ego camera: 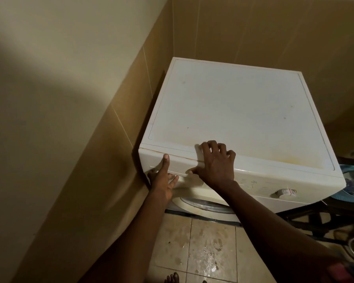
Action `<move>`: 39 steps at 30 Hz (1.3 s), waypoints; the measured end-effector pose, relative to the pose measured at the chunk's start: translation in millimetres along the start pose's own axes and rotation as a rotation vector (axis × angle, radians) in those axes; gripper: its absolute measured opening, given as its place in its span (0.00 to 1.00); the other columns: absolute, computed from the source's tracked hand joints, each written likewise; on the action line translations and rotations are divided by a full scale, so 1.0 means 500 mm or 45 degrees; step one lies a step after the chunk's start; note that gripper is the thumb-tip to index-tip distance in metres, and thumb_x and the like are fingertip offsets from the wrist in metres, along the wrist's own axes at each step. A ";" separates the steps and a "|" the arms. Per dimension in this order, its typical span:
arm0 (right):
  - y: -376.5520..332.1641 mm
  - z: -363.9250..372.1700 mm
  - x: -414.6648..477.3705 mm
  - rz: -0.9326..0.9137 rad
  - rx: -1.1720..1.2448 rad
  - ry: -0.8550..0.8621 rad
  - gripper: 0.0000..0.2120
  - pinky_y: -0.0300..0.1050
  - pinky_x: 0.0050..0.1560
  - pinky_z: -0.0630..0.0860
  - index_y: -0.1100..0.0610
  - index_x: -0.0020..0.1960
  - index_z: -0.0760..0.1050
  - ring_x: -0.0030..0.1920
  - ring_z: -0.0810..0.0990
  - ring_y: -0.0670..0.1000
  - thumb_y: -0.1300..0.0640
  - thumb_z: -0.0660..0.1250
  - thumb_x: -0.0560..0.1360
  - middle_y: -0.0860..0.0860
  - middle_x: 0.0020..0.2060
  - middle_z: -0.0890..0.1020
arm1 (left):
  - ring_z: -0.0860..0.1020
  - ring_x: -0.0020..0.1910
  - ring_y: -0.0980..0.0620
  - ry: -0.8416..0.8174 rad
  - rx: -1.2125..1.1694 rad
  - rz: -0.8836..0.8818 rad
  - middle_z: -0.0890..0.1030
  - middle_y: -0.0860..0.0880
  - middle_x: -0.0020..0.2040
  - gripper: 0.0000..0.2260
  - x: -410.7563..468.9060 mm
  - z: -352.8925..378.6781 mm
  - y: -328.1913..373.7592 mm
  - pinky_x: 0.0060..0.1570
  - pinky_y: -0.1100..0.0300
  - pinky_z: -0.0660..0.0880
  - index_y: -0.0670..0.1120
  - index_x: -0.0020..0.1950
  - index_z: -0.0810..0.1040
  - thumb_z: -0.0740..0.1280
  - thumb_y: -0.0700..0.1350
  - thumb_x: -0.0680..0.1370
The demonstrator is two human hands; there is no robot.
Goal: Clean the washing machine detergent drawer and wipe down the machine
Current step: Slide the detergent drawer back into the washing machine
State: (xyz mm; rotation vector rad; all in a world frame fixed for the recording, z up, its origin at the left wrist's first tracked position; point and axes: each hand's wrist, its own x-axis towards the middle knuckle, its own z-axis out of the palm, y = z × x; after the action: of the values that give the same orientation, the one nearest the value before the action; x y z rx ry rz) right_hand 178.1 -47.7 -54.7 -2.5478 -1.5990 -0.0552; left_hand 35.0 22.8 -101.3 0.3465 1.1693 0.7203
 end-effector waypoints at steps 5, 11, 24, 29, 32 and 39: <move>0.003 0.008 0.004 -0.022 -0.041 0.037 0.36 0.53 0.52 0.66 0.52 0.61 0.70 0.56 0.72 0.57 0.32 0.72 0.61 0.51 0.57 0.74 | 0.75 0.66 0.39 -0.004 -0.012 0.023 0.75 0.40 0.66 0.45 0.006 0.006 0.001 0.63 0.42 0.76 0.49 0.72 0.65 0.79 0.56 0.59; 0.018 0.001 0.012 -0.030 0.075 -0.011 0.35 0.53 0.55 0.65 0.49 0.64 0.69 0.59 0.71 0.55 0.28 0.66 0.65 0.48 0.59 0.73 | 0.74 0.66 0.40 0.026 -0.085 0.028 0.75 0.41 0.66 0.49 0.012 0.011 -0.011 0.59 0.47 0.77 0.49 0.73 0.64 0.81 0.57 0.56; 0.150 0.010 -0.019 0.190 0.191 -0.189 0.39 0.56 0.76 0.46 0.48 0.78 0.47 0.78 0.44 0.51 0.28 0.36 0.74 0.48 0.78 0.49 | 0.79 0.62 0.42 -0.186 -0.341 -0.058 0.82 0.44 0.63 0.35 0.010 0.043 -0.042 0.67 0.43 0.73 0.50 0.72 0.70 0.78 0.54 0.67; 0.151 0.008 -0.019 0.189 0.184 -0.228 0.37 0.56 0.76 0.44 0.47 0.78 0.45 0.78 0.42 0.51 0.29 0.41 0.76 0.48 0.78 0.47 | 0.79 0.62 0.43 -0.086 -0.270 0.008 0.80 0.43 0.63 0.31 0.002 0.057 -0.042 0.63 0.46 0.75 0.49 0.71 0.69 0.76 0.53 0.71; 0.151 0.010 -0.016 0.190 0.173 -0.246 0.37 0.57 0.76 0.43 0.48 0.78 0.45 0.78 0.42 0.51 0.28 0.40 0.75 0.48 0.78 0.46 | 0.79 0.61 0.43 -0.061 -0.264 0.065 0.81 0.44 0.64 0.30 -0.013 0.062 -0.040 0.54 0.49 0.79 0.51 0.72 0.70 0.75 0.53 0.72; 0.151 0.006 -0.017 0.174 0.162 -0.281 0.41 0.58 0.76 0.43 0.48 0.78 0.44 0.78 0.41 0.52 0.26 0.37 0.72 0.49 0.78 0.45 | 0.78 0.63 0.42 -0.017 -0.303 0.006 0.78 0.43 0.66 0.33 -0.073 -0.017 -0.069 0.48 0.51 0.78 0.54 0.75 0.63 0.74 0.51 0.73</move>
State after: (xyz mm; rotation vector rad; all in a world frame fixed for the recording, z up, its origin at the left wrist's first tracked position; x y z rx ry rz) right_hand 242.0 -87.3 -65.6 -2.6299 -1.4384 0.3415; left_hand 31.3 -28.2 -99.0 0.1547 1.0574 0.8506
